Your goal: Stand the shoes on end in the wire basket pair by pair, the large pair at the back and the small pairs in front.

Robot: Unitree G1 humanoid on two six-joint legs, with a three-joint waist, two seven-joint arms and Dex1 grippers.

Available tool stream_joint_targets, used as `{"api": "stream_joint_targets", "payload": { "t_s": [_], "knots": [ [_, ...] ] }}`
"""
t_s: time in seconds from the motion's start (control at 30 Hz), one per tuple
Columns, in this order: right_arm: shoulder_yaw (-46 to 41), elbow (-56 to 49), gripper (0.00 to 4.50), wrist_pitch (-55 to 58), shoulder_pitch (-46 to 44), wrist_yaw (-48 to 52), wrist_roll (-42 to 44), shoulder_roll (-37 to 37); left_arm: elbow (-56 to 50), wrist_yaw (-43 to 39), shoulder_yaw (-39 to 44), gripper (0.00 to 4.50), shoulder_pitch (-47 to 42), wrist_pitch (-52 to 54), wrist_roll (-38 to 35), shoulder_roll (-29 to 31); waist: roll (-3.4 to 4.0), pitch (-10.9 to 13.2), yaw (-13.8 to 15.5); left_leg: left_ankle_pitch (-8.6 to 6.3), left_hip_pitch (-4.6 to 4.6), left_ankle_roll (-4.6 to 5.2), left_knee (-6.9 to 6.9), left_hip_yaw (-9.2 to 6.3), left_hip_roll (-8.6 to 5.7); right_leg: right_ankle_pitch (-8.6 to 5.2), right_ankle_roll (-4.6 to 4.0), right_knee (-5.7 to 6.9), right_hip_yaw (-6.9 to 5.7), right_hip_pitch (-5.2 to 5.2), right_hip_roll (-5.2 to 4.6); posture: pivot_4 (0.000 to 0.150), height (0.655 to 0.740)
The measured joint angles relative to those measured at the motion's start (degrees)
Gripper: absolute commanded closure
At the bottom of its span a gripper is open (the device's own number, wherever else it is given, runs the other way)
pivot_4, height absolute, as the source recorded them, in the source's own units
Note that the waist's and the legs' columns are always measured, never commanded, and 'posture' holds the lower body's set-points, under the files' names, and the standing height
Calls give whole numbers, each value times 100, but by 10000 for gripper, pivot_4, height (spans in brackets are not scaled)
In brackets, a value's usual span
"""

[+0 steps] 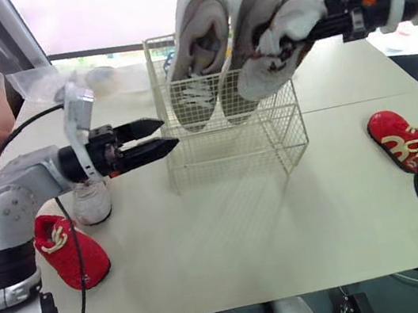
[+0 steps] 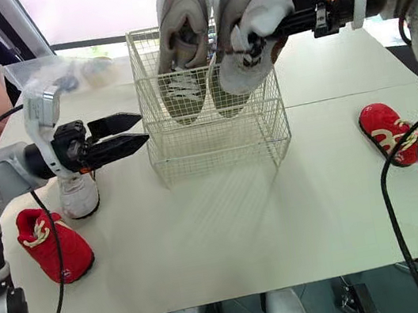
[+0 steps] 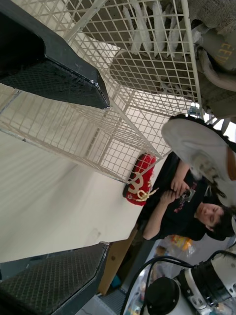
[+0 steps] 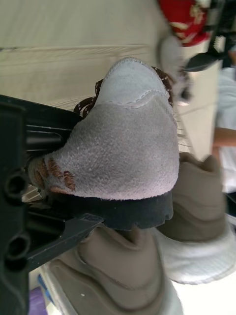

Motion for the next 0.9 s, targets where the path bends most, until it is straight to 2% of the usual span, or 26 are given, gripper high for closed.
{"api": "stream_joint_targets", "payload": {
  "t_s": [0.2, 0.7, 0.77, 0.83, 0.9],
  "knots": [
    [11, 1023, 38795, -908, -337, 529, -854, 495, -231, 162, 91, 515, 61, -9, -26, -84, 1, 1, 8, 8, 3, -15, -10, -3, -3, 3, 5, 5, -2, -3, 3, 1500, 7347],
    [-151, 1167, 38795, -1626, 212, 435, -1614, 976, -477, 504, 131, 515, 140, -133, -10, -361, 2, 1, 16, 31, 11, -50, -12, -12, -4, 6, 3, 18, -5, 0, 21, 1500, 7347],
    [-232, 1096, 28218, -1587, 291, 417, -1633, 1008, -477, 506, 131, 0, 140, -139, 11, -361, 2, 1, 15, 30, 11, -48, -11, -12, -4, 6, 3, 20, -5, 1, 22, 1500, 7347],
    [-268, 1025, 20169, -1534, 340, 412, -1642, 1022, -477, 491, 128, 0, 140, -139, 19, -359, 2, 1, 14, 29, 13, -46, -10, -12, -4, 6, 3, 23, -5, 1, 22, 1500, 7347],
    [-293, 905, 9792, -1427, 397, 410, -1643, 1023, -477, 417, 108, 0, 140, -139, 65, -310, 2, 1, 14, 30, 13, -46, -10, -13, -4, 6, 3, 25, -5, 1, 22, 1500, 7347]
  ]
}}
